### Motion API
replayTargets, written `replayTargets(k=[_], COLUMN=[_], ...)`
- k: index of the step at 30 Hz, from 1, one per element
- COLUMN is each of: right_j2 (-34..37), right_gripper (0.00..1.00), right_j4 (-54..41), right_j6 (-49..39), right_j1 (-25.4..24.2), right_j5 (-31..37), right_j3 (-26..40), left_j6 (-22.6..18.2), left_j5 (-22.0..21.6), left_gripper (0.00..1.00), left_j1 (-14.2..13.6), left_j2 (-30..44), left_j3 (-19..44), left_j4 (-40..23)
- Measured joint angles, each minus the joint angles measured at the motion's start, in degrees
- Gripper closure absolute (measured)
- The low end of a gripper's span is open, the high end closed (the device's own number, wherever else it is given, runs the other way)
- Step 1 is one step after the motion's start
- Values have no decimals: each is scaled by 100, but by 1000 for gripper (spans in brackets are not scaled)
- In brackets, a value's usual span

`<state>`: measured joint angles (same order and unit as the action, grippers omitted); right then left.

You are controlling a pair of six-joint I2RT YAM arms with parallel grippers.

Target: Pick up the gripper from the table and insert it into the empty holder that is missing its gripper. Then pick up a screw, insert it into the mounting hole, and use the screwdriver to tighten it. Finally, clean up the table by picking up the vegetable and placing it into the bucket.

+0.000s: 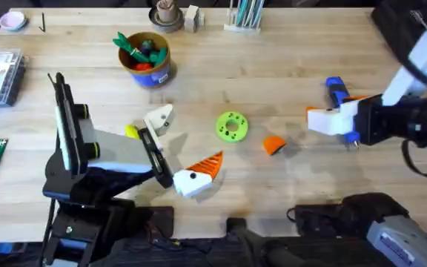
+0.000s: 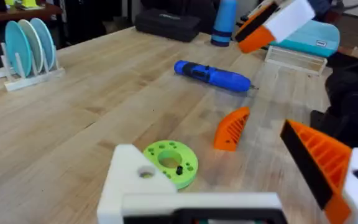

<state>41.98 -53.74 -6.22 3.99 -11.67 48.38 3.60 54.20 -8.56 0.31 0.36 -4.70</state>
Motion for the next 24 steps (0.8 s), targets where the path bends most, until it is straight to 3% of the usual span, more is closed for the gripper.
replayTargets(k=[7, 12, 24], right_j2=[1064, 1684, 3126], right_gripper=[7, 7, 9], right_j4=[-1330, -1509, -1353], right_j6=[-328, -372, -219], right_j1=[1023, 1673, 2275], right_j5=[-32, -34, -17], right_j3=[1076, 1106, 1108], left_j6=[-13, -13, -13], left_j5=[1, 1, 1], left_gripper=[8, 8, 7], left_j1=[0, 0, 0], left_j2=[1, 0, 1], left_j3=[0, 0, 0], left_j4=[-1, -1, -1])
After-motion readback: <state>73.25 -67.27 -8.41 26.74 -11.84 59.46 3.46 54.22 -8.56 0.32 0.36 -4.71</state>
